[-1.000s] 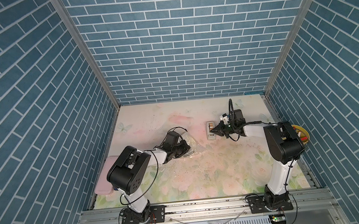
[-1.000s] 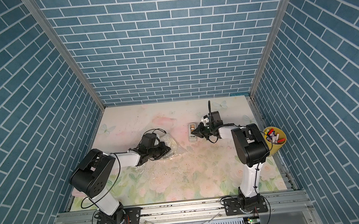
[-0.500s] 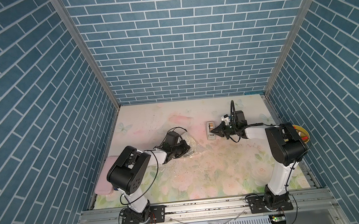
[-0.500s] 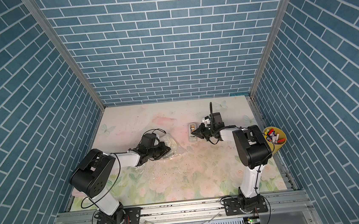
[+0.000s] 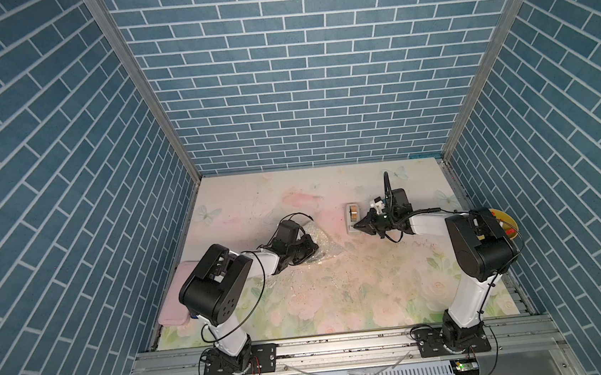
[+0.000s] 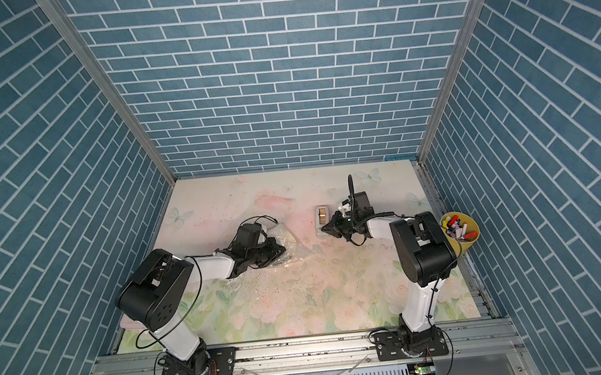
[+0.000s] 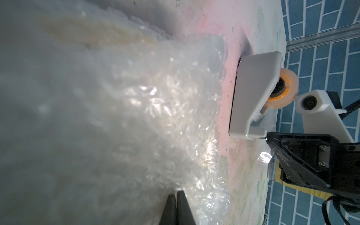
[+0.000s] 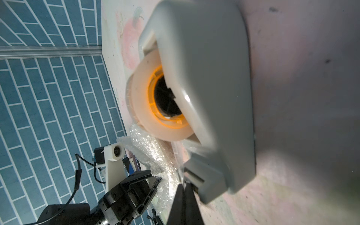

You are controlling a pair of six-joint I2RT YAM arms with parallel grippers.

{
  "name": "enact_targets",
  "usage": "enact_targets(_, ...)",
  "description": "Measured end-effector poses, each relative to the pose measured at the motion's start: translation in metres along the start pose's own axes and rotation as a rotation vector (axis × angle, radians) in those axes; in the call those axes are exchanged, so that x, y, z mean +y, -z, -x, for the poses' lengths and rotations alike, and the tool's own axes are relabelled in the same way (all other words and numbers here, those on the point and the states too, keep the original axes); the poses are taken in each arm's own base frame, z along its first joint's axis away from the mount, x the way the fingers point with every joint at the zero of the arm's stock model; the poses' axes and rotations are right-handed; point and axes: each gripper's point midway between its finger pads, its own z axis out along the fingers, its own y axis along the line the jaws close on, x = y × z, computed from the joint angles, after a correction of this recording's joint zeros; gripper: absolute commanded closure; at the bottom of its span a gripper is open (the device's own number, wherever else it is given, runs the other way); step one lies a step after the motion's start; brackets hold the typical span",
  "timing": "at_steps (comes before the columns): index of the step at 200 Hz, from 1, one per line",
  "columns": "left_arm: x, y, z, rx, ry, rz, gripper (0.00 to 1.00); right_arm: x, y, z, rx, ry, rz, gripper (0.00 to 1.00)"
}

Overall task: Wrap dinner plates in bubble wrap
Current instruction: Pull the tape from the tape cutter.

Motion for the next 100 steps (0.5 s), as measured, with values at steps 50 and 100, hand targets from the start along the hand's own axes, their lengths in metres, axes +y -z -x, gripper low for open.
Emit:
enact_targets(50,0.000,-0.001,0.000,0.003,0.001,-0.002,0.93,0.002,0.002,-0.011,0.003,0.019,-0.018,1.00)
enact_targets(100,0.000,-0.002,0.000,0.003,-0.001,-0.008,0.93,-0.009,-0.002,-0.025,0.009,0.026,-0.041,1.00)
